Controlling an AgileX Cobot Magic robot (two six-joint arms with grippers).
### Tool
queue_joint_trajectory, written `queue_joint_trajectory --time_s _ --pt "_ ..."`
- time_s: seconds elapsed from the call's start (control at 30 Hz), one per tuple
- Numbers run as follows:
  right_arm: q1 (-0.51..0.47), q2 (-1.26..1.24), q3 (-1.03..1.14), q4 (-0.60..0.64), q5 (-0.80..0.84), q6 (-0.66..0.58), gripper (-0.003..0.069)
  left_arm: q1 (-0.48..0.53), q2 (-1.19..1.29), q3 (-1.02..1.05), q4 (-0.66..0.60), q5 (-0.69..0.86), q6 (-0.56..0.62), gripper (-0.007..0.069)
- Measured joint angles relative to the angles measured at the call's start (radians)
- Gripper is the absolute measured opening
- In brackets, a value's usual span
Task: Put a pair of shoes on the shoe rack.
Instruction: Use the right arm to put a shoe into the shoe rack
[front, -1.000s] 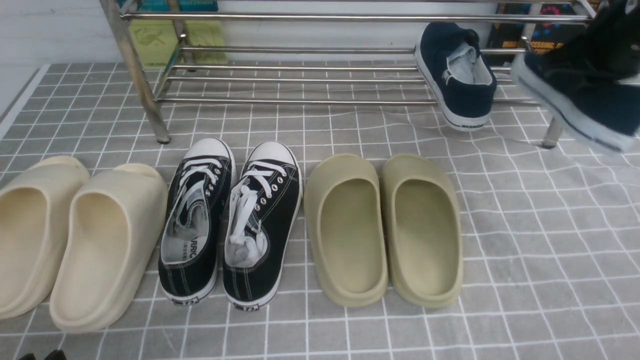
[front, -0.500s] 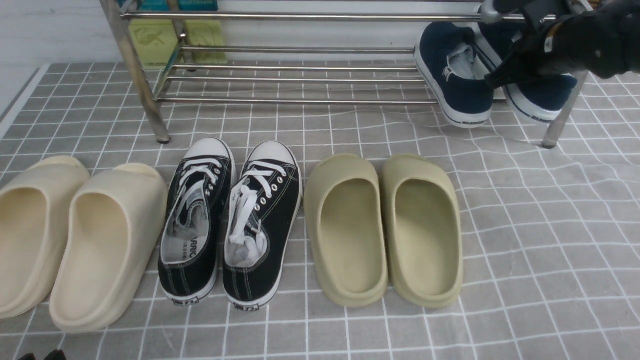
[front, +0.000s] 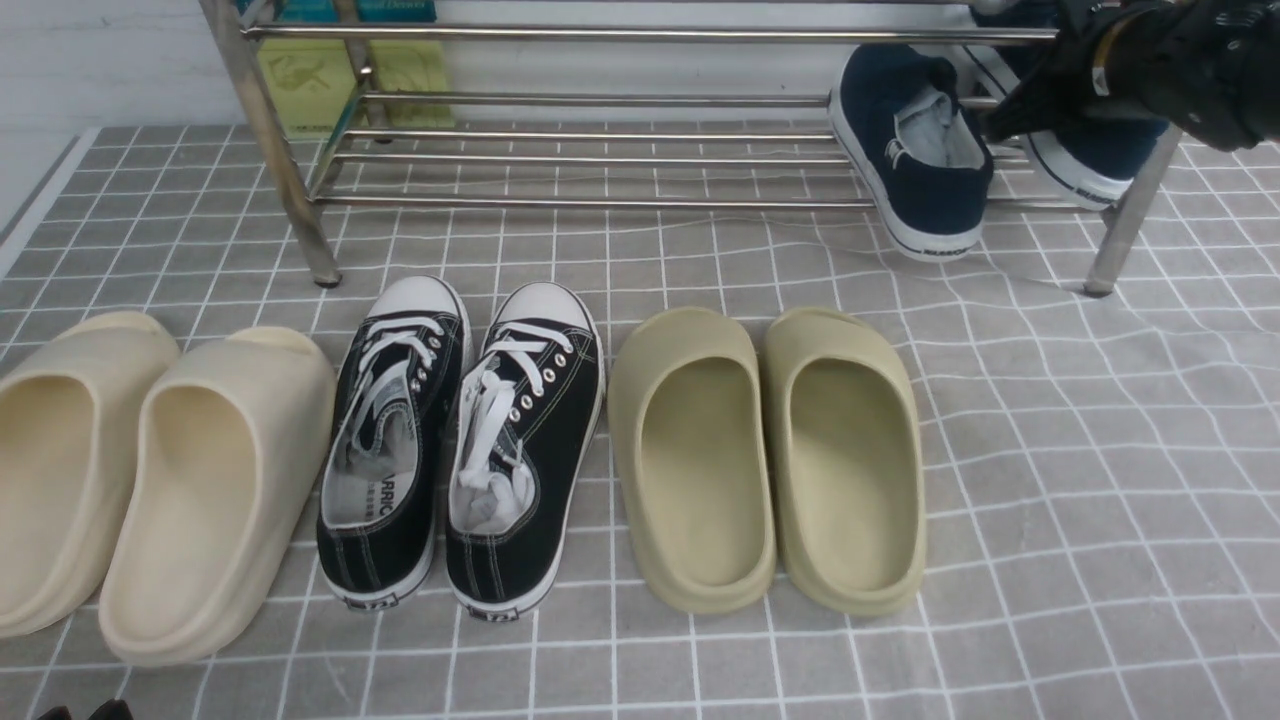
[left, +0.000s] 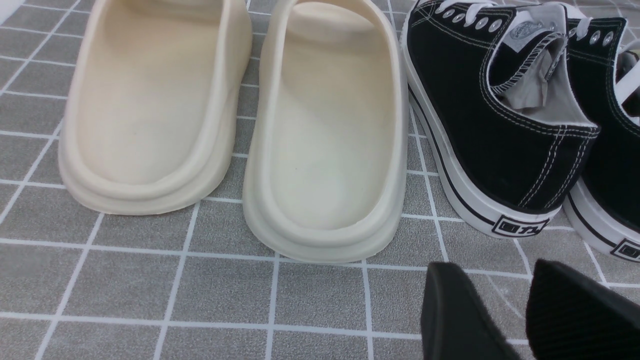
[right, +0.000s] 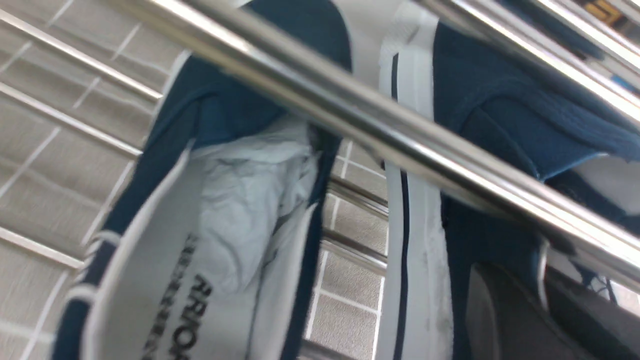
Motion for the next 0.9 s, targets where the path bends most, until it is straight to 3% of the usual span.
queue_joint_trajectory --time_s 0.23,0.57,0.77,0.9 --pt "-0.043 0.044 -0.002 -0.072 -0.051 0.269 0.0046 0.000 0.000 0.000 0.000 0.000 0.000 0.0238" --pt "-0.033 0.121 -0.006 -0.111 -0.141 0.348 0.0073 0.000 0.000 0.000 0.000 0.000 0.000 0.0238" --pt "-0.037 0.123 -0.013 -0.136 -0.170 0.364 0.0281 0.000 0.000 0.000 0.000 0.000 0.000 0.0238" --pt "-0.037 0.123 -0.017 -0.137 -0.155 0.365 0.0330 0.000 0.000 0.000 0.000 0.000 0.000 0.0238"
